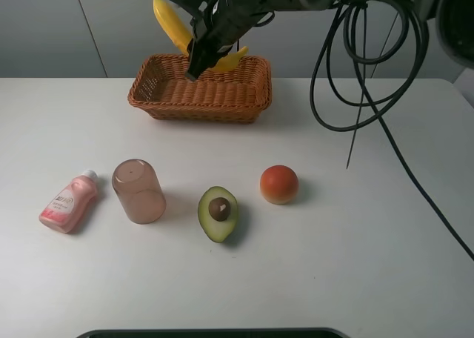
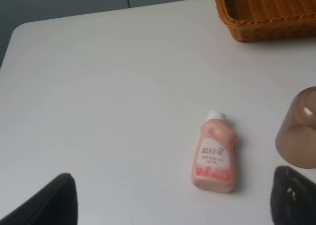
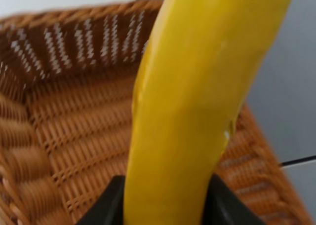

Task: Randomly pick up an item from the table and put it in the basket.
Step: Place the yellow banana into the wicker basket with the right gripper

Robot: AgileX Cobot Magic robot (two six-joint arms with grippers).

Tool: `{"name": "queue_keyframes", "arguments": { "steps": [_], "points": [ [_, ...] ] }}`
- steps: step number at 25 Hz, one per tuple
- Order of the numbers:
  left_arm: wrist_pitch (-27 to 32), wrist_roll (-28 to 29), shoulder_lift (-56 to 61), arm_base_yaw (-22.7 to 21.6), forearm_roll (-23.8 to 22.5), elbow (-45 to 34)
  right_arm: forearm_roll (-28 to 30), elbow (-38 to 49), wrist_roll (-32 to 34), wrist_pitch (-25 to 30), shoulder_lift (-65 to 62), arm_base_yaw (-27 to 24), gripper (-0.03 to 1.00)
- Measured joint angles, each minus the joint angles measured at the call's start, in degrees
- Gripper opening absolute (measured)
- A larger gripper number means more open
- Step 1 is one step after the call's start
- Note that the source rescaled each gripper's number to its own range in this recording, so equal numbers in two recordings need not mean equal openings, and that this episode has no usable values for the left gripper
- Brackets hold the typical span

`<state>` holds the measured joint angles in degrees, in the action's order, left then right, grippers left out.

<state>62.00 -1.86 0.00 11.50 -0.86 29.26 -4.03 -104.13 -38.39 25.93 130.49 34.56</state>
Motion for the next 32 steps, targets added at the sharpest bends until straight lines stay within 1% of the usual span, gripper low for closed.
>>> {"name": "queue_keyframes", "arguments": {
  "steps": [5,16,17,18,20,21,22,23,25,32],
  "points": [
    [0.0,0.0,0.0,0.0,0.0,0.0,0.0,0.0,-0.29,0.41,4.51,0.0,0.0],
    [0.0,0.0,0.0,0.0,0.0,0.0,0.0,0.0,-0.33,0.41,5.02,0.09,0.0],
    [0.0,0.0,0.0,0.0,0.0,0.0,0.0,-0.11,-0.33,0.41,5.02,0.09,0.03],
    [0.0,0.0,0.0,0.0,0.0,0.0,0.0,-0.11,-0.2,0.41,5.02,0.09,0.13],
    [0.0,0.0,0.0,0.0,0.0,0.0,0.0,-0.11,-0.2,0.3,5.02,0.09,0.55],
    [0.0,0.0,0.0,0.0,0.0,0.0,0.0,-0.19,-0.2,-0.08,5.02,0.09,0.8],
    [0.0,0.0,0.0,0.0,0.0,0.0,0.0,-0.32,-0.2,-0.08,5.02,0.09,0.91],
    [0.0,0.0,0.0,0.0,0.0,0.0,0.0,-0.32,-0.2,-0.08,5.02,0.09,0.96],
    [0.0,0.0,0.0,0.0,0.0,0.0,0.0,-0.44,-0.2,-0.08,5.02,0.09,0.99],
    [0.0,0.0,0.0,0.0,0.0,0.0,0.0,-0.53,-0.2,-0.08,5.02,0.09,1.0]
  ]
}}
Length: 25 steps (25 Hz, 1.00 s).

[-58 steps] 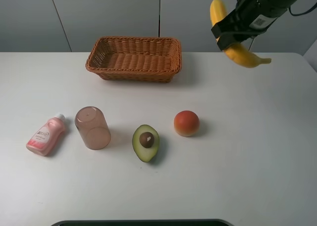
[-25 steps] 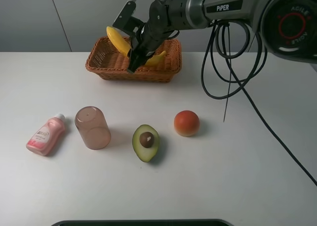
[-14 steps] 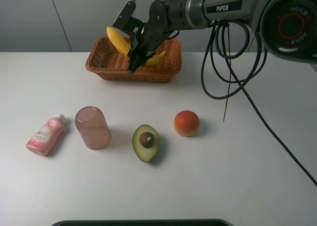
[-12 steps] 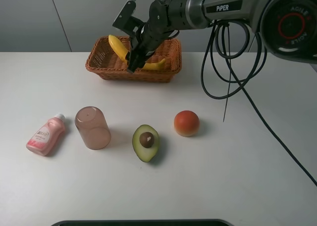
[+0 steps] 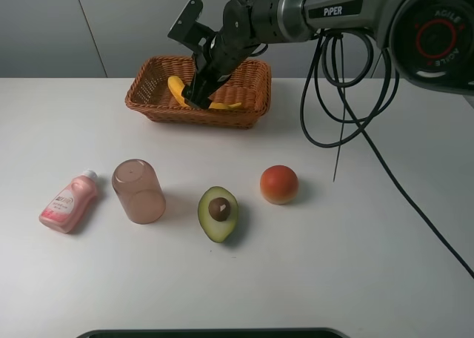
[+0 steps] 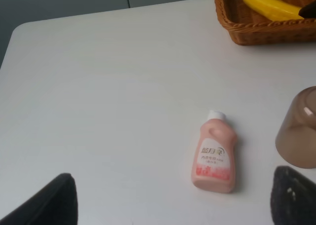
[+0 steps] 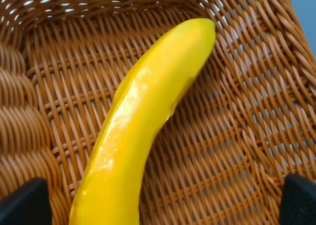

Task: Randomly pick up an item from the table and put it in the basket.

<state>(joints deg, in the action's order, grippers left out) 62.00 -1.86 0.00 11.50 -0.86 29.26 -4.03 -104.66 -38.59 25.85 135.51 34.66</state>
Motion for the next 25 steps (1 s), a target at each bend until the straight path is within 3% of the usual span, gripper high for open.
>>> {"name": "queue_keyframes", "arguments": {
  "steps": [6,15,19,25],
  "points": [
    [0.0,0.0,0.0,0.0,0.0,0.0,0.43,-0.12,0.0,0.11,-1.45,0.0,1.0],
    [0.0,0.0,0.0,0.0,0.0,0.0,6.4,-2.61,0.0,8.94,-10.1,-0.12,1.0],
    [0.0,0.0,0.0,0.0,0.0,0.0,3.35,-2.74,0.2,12.8,-15.31,-2.06,1.0],
    [0.0,0.11,0.0,0.0,0.0,0.0,-0.75,-2.82,4.43,23.14,-23.13,-8.44,1.0]
  ]
}}
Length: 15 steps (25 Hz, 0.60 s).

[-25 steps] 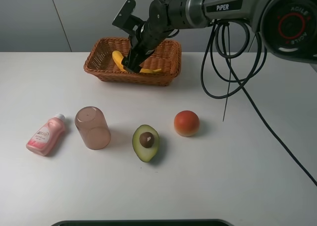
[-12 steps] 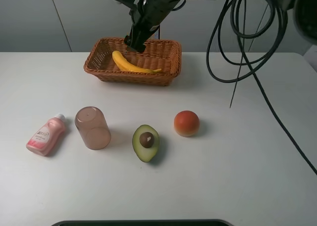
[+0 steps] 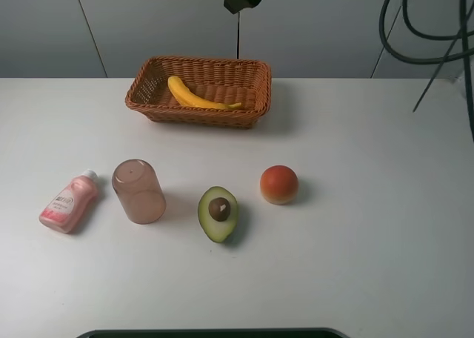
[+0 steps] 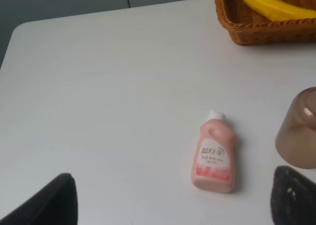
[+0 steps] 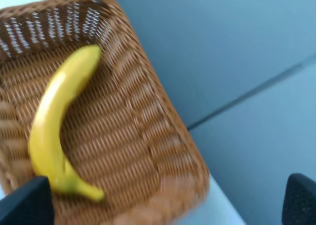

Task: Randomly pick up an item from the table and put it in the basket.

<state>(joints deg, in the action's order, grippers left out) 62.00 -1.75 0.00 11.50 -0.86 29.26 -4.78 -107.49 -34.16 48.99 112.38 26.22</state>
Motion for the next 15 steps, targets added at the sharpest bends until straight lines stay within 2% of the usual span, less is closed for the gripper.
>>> {"name": "queue_keyframes", "arguments": {
  "steps": [4,8,15],
  "points": [
    [0.0,0.0,0.0,0.0,0.0,0.0,-3.56,-0.04,2.75,7.01,-5.14,-6.07,1.0],
    [0.0,0.0,0.0,0.0,0.0,0.0,-4.02,0.23,4.37,13.05,-10.79,-12.63,1.0],
    [0.0,0.0,0.0,0.0,0.0,0.0,-6.2,9.9,4.98,16.02,-23.59,-24.41,1.0]
  ]
}}
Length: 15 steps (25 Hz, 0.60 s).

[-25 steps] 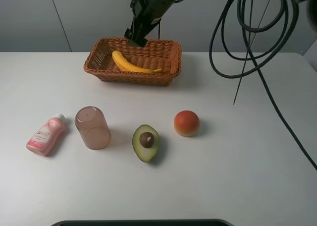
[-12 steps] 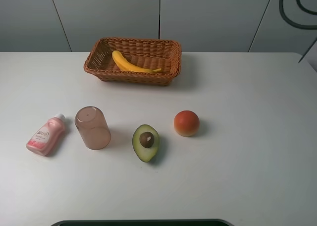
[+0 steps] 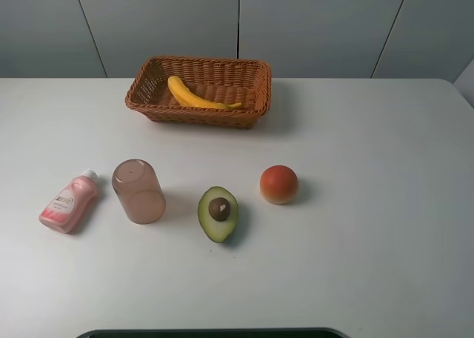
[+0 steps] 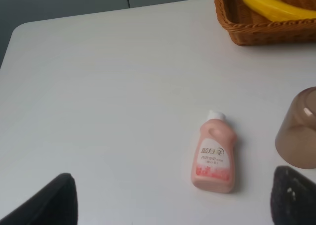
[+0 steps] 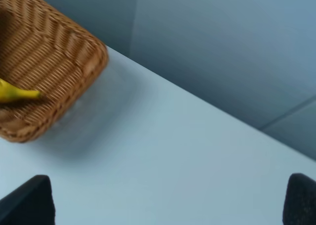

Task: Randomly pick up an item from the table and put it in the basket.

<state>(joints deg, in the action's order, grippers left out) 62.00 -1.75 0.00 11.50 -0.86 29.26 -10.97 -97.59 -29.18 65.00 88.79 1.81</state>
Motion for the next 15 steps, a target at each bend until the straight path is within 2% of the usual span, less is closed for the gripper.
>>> {"name": "queue_keyframes", "arguments": {
  "steps": [3,7,10,15],
  "points": [
    [0.0,0.0,0.0,0.0,0.0,0.0,-3.36,7.43,0.09,-1.36,-6.42,-5.01,1.0],
    [0.0,0.0,0.0,0.0,0.0,0.0,-4.59,18.91,0.35,-4.8,-16.13,-10.34,1.0],
    [0.0,0.0,0.0,0.0,0.0,0.0,-4.69,27.35,0.59,-7.94,-23.84,-12.25,1.0],
    [0.0,0.0,0.0,0.0,0.0,0.0,-4.8,38.47,1.17,-11.28,-36.86,-12.55,1.0]
  ]
}}
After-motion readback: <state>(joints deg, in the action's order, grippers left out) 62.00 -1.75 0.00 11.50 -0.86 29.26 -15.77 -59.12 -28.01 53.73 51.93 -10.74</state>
